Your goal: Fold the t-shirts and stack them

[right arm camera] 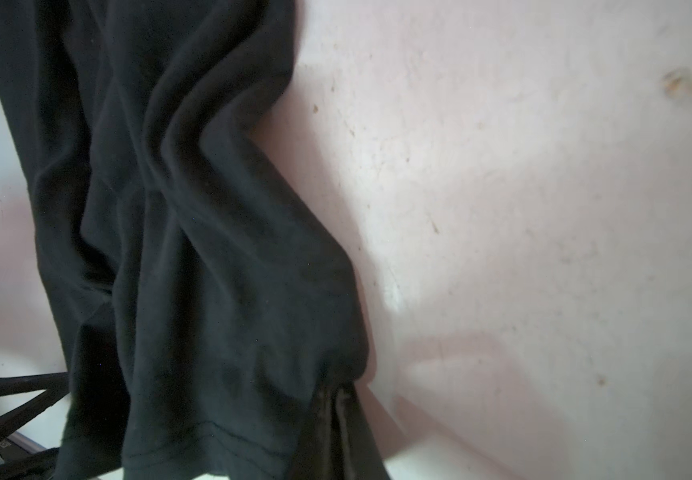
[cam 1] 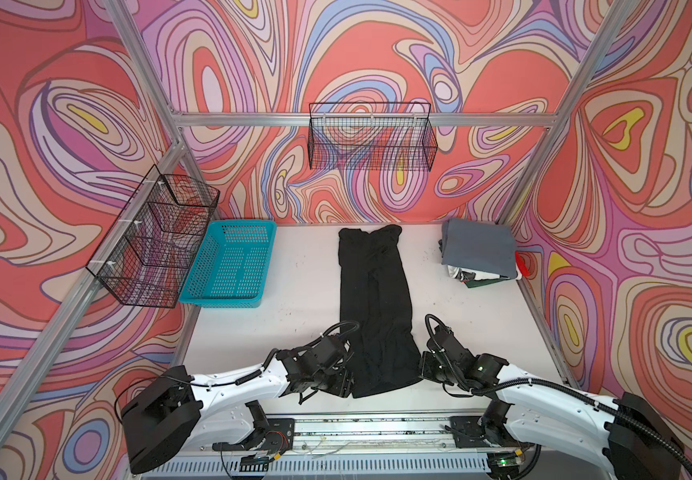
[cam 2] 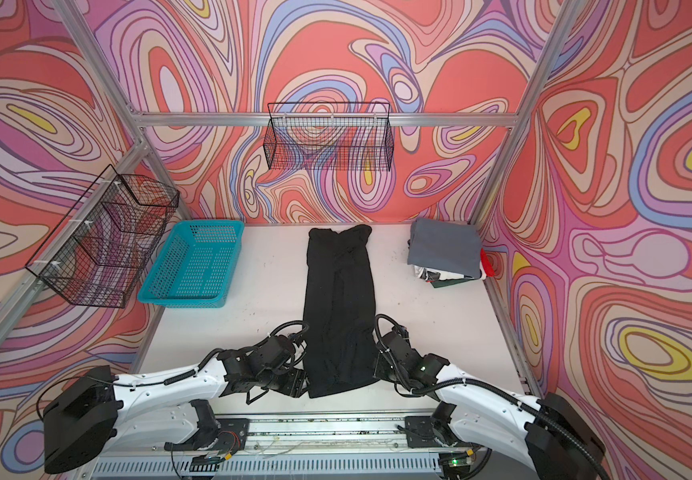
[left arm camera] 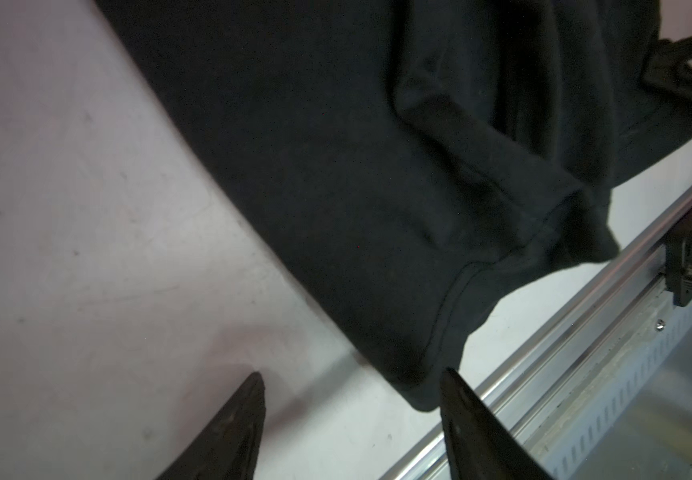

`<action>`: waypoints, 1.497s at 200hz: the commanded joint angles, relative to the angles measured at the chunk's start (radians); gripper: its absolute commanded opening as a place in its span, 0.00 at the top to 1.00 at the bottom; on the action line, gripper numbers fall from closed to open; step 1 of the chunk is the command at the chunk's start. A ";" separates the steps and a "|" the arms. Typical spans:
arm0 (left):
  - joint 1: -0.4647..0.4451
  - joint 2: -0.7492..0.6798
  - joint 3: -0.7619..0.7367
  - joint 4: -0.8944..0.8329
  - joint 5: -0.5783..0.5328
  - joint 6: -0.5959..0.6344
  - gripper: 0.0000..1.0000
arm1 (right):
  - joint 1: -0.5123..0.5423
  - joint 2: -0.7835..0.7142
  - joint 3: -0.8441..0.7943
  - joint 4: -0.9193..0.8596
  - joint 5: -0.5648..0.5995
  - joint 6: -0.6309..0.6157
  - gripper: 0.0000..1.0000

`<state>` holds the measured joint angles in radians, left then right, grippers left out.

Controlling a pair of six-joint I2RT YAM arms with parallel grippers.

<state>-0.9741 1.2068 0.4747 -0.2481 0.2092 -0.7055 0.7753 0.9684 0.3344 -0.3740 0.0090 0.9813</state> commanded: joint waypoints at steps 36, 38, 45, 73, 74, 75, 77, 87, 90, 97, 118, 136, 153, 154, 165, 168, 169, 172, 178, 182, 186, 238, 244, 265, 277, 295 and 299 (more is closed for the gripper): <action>-0.082 0.171 0.060 0.054 -0.017 -0.036 0.58 | 0.010 -0.038 -0.019 0.046 -0.023 0.036 0.97; -0.083 0.179 0.069 0.054 -0.018 -0.037 0.61 | 0.011 -0.040 -0.020 0.049 -0.024 0.036 0.97; -0.090 0.203 0.084 0.050 -0.017 -0.037 0.67 | 0.010 -0.047 -0.022 0.056 -0.028 0.039 0.97; -0.098 0.252 0.133 -0.005 -0.026 -0.028 0.99 | 0.010 -0.068 -0.021 0.039 -0.021 0.035 0.97; -0.098 0.252 0.135 -0.008 -0.027 -0.029 1.00 | 0.011 -0.069 -0.020 0.038 -0.020 0.035 0.97; -0.098 0.252 0.137 -0.009 -0.028 -0.029 1.00 | 0.011 -0.069 -0.020 0.037 -0.021 0.036 0.97; -0.098 0.251 0.139 -0.009 -0.029 -0.027 1.00 | 0.011 -0.070 -0.019 0.036 -0.021 0.035 0.98; -0.098 0.244 0.146 -0.038 -0.040 -0.023 1.00 | 0.010 -0.076 -0.020 0.034 -0.020 0.028 0.99; -0.098 0.240 0.149 -0.043 -0.042 -0.023 1.00 | 0.010 -0.078 -0.020 0.034 -0.021 0.027 0.99; -0.098 0.229 0.152 -0.056 -0.050 -0.022 1.00 | 0.010 -0.080 -0.019 0.033 -0.021 0.026 1.00; -0.098 0.193 0.164 -0.095 -0.085 -0.020 1.00 | 0.011 -0.097 -0.026 0.039 -0.024 0.026 1.00; -0.098 0.170 0.172 -0.111 -0.106 -0.014 1.00 | 0.011 -0.110 -0.031 0.047 -0.024 0.026 1.00; -0.099 0.163 0.184 -0.129 -0.123 -0.010 1.00 | 0.012 -0.116 -0.028 0.046 -0.024 0.028 1.00; -0.099 0.163 0.184 -0.130 -0.124 -0.010 1.00 | 0.011 -0.117 -0.028 0.045 -0.024 0.027 1.00; -0.097 0.162 0.194 -0.143 -0.133 -0.005 1.00 | 0.010 -0.117 -0.020 0.042 -0.024 0.025 1.00; -0.098 0.162 0.196 -0.147 -0.136 -0.006 1.00 | 0.010 -0.117 -0.018 0.041 -0.024 0.023 1.00; -0.097 0.161 0.198 -0.146 -0.137 -0.004 1.00 | 0.010 -0.117 -0.018 0.041 -0.024 0.023 1.00; -0.098 0.160 0.201 -0.150 -0.138 -0.003 1.00 | 0.010 -0.116 -0.016 0.040 -0.023 0.023 1.00; -0.098 0.156 0.205 -0.158 -0.144 -0.003 1.00 | 0.011 -0.117 -0.012 0.039 -0.019 0.023 1.00; -0.098 0.152 0.210 -0.164 -0.152 -0.003 1.00 | 0.010 -0.116 -0.009 0.038 -0.017 0.023 1.00; -0.097 0.147 0.213 -0.170 -0.159 -0.002 1.00 | 0.011 -0.116 -0.006 0.036 -0.014 0.025 1.00; -0.084 0.055 0.248 -0.226 -0.265 0.033 1.00 | 0.010 -0.083 0.039 0.033 0.013 0.026 1.00; -0.078 0.059 0.257 -0.236 -0.265 0.036 1.00 | 0.011 -0.080 0.046 0.029 0.018 0.026 1.00; -0.068 0.079 0.272 -0.233 -0.254 0.043 1.00 | 0.011 -0.078 0.062 0.028 0.031 0.027 1.00; -0.067 0.088 0.278 -0.221 -0.251 0.037 1.00 | 0.010 -0.077 0.072 0.030 0.036 0.028 1.00; -0.065 0.087 0.280 -0.194 -0.250 0.036 1.00 | 0.011 -0.067 0.087 0.030 0.049 0.022 1.00; -0.064 0.085 0.282 -0.191 -0.251 0.037 1.00 | 0.011 -0.063 0.092 0.029 0.053 0.021 1.00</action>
<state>-1.0454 1.2858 0.7338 -0.4332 -0.0139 -0.6762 0.7803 0.8928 0.3878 -0.3450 0.0174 0.9997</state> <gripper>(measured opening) 0.048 0.049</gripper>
